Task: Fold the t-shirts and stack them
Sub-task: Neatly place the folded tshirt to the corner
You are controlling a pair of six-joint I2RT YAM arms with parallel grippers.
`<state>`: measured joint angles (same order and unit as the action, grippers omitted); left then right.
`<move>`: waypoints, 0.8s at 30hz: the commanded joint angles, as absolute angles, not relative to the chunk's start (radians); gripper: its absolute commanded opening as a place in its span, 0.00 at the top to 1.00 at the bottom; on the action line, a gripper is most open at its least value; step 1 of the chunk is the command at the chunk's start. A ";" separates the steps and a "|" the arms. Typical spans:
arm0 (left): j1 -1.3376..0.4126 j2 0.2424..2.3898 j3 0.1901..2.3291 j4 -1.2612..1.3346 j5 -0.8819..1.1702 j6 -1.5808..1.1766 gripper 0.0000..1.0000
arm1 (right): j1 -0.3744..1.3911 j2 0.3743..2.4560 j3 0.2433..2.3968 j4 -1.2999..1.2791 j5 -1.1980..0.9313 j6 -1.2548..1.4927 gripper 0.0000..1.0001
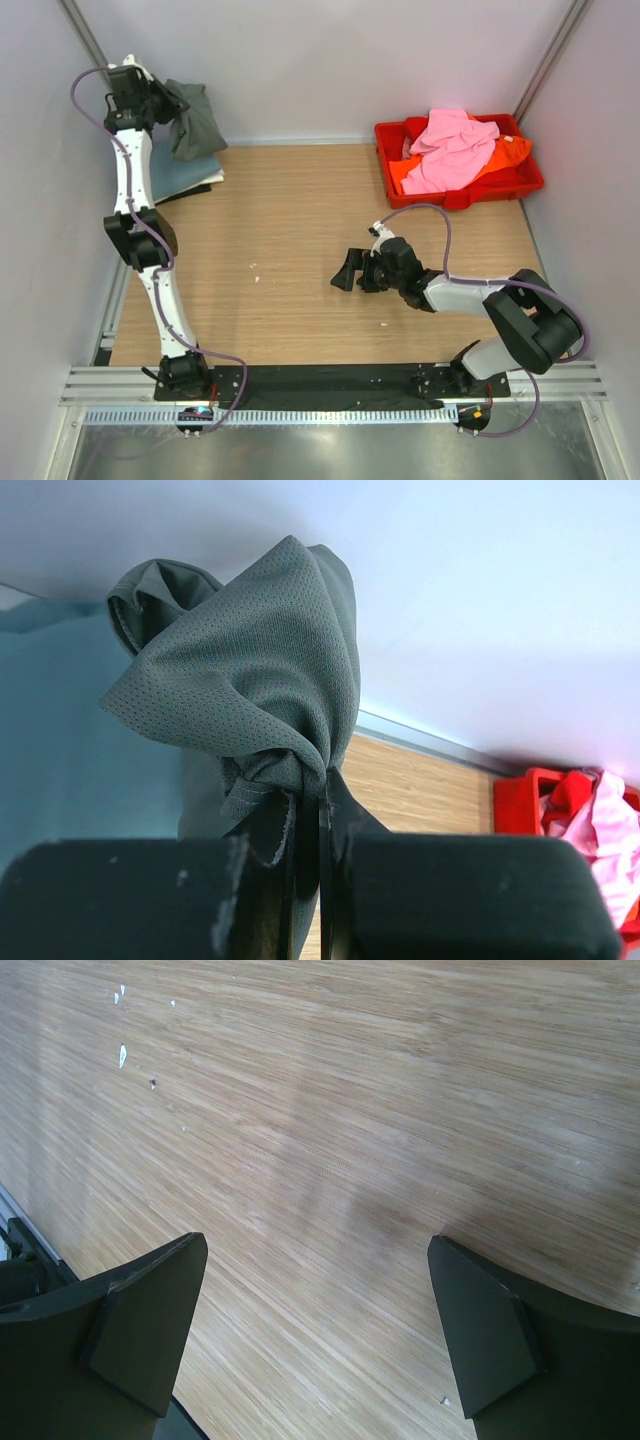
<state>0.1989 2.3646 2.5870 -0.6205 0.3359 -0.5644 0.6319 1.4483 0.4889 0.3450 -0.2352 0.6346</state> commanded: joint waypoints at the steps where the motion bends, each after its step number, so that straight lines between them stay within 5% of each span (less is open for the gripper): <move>1: 0.241 2.341 2.585 -0.554 0.360 -0.549 1.00 | 0.640 1.465 0.472 0.321 -0.244 0.634 0.00; 24: 0.385 2.513 2.528 -0.604 0.351 -0.468 0.95 | 0.640 1.483 0.483 0.314 -0.253 0.634 0.00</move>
